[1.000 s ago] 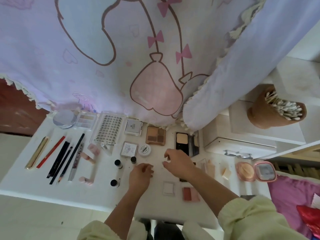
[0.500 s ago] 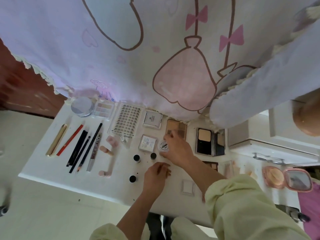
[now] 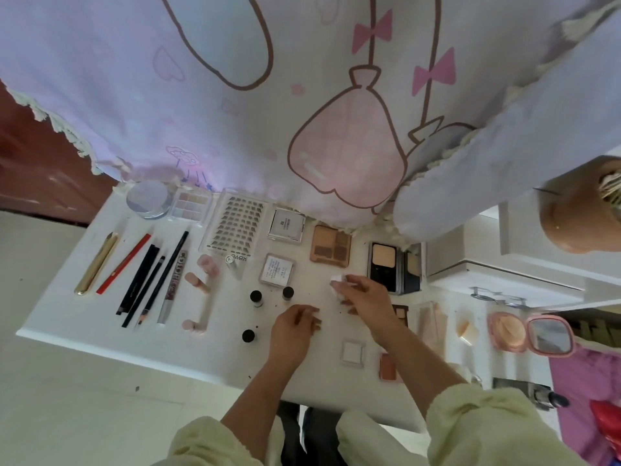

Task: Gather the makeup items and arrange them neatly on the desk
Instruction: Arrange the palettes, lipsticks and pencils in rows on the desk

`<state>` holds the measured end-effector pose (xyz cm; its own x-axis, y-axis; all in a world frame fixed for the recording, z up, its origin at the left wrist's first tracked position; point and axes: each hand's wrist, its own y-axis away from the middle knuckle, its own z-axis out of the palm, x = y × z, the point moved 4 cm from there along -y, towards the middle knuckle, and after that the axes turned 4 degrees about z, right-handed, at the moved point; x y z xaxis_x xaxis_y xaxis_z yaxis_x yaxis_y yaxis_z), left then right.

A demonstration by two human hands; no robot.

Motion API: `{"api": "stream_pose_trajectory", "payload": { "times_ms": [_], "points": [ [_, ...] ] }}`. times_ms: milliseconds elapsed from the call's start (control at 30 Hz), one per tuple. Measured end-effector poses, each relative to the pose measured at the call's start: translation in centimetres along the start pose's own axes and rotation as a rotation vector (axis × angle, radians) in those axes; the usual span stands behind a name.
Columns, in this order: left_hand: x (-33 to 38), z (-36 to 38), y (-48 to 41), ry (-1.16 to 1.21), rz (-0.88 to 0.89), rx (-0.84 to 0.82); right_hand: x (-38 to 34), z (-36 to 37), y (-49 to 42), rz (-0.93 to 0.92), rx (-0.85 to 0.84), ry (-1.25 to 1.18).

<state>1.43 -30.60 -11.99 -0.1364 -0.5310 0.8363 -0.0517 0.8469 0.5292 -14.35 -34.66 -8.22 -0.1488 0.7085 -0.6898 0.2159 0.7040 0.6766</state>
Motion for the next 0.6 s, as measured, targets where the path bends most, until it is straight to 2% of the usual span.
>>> {"api": "stream_pose_trajectory", "payload": {
  "times_ms": [100,167,433,600],
  "points": [
    [0.3,0.1,0.2,0.02,-0.025,0.016,1.5,-0.9,1.5,0.233,-0.12,-0.544],
    [0.6,0.5,0.4,0.025,-0.04,0.021,1.9,-1.5,2.2,0.259,-0.165,-0.708],
    [3.0,1.9,2.2,0.104,-0.037,-0.019,2.4,-3.4,4.3,0.204,-0.264,-0.815],
    [4.5,1.9,3.2,0.153,-0.043,-0.019,1.9,-4.4,5.0,0.07,-0.35,-0.732]
  ]
}}
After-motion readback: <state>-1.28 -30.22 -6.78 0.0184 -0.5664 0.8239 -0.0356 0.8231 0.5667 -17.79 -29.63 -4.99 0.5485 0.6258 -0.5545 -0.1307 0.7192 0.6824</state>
